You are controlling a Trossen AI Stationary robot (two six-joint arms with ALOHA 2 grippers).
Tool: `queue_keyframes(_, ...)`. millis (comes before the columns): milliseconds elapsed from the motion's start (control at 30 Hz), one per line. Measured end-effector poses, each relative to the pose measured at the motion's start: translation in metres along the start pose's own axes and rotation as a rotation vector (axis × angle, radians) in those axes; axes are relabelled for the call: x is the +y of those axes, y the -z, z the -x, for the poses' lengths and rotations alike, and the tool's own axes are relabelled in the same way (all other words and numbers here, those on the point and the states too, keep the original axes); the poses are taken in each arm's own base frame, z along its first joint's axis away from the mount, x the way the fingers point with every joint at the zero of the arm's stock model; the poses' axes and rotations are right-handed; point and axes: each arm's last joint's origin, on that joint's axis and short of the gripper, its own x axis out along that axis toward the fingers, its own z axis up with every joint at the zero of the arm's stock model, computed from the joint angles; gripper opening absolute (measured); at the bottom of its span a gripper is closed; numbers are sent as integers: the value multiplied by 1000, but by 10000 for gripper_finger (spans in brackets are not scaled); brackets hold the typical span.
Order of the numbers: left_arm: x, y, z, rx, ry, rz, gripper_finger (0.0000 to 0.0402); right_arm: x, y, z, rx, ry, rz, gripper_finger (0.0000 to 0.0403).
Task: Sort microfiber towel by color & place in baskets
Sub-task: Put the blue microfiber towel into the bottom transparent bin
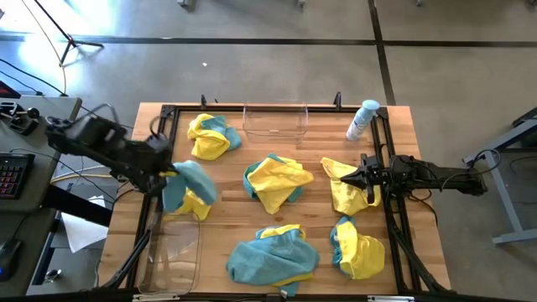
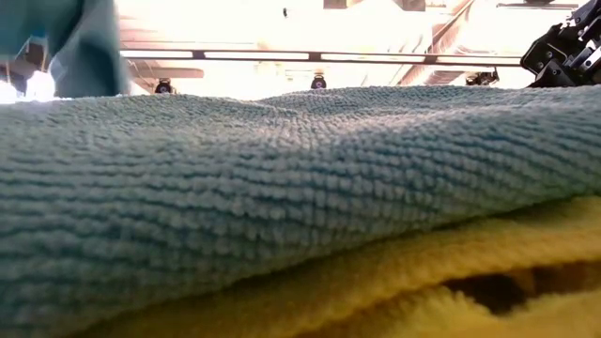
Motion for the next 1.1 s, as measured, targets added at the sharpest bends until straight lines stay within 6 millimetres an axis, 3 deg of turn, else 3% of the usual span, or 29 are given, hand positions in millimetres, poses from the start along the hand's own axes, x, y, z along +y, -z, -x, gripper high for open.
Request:
queue_keyframes(233,-5,-6,25,-71,102,29,0,0,0,0,0,0,0,0)
queue_keyframes(533,-54,-7,9,-4,250,-20,0,0,0,0,0,-1,0,0)
queue_keyframes(800,-119,20,-7,161,266,-168,0,0,0,0,0,0,0,0)
queue_keyframes(933,-147,39,4,230,320,-252,0,0,0,0,0,0,0,0)
queue_keyframes(1100,-158,65,27,326,271,-302,0,0,0,0,0,0,0,0)
